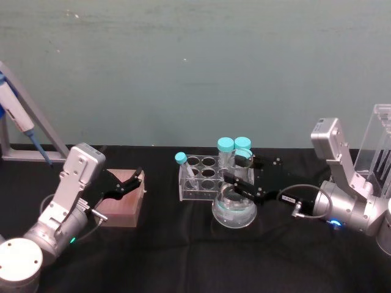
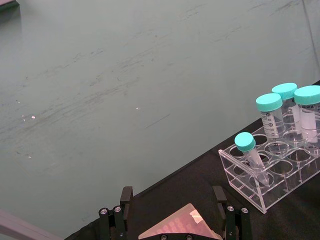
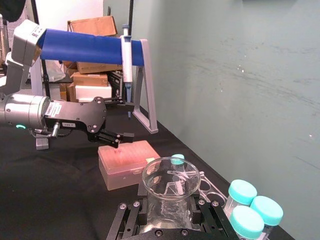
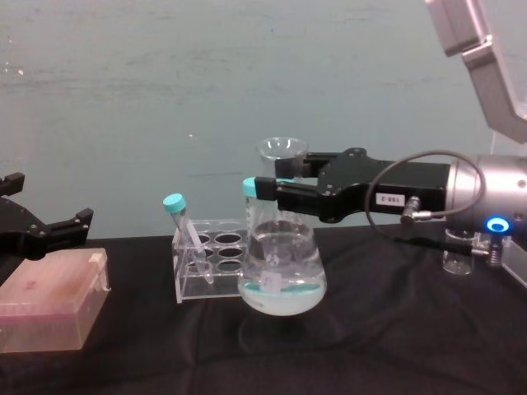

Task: Place the experimental apparatus aside using one hand.

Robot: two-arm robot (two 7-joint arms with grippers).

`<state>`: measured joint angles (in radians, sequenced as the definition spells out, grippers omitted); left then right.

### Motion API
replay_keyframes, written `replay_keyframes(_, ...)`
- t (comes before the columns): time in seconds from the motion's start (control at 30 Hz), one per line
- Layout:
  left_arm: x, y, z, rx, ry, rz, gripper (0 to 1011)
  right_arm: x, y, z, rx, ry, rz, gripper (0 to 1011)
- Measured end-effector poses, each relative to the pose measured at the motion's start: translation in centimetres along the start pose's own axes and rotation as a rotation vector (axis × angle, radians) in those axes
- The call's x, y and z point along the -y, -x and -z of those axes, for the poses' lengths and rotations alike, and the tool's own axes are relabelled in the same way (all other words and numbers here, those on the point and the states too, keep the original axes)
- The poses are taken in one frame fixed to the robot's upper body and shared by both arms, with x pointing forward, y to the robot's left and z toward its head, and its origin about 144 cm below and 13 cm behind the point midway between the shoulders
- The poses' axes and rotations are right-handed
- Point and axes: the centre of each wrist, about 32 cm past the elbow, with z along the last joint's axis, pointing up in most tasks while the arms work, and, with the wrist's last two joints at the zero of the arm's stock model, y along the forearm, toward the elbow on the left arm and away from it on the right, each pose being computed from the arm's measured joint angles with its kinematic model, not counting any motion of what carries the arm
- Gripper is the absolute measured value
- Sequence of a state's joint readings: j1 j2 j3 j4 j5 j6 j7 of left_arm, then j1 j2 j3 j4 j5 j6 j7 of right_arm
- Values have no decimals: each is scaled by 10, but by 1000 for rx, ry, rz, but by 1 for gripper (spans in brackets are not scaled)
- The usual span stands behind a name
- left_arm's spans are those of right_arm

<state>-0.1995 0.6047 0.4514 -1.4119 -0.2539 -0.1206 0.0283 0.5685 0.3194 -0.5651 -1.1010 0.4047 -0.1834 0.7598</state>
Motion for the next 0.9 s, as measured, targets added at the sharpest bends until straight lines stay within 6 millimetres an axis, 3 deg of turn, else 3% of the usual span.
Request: replay_keyframes(0.9, 0, 0, 0, 0, 0, 0, 1000, 39, 7, -5, -38, 23, 114, 461)
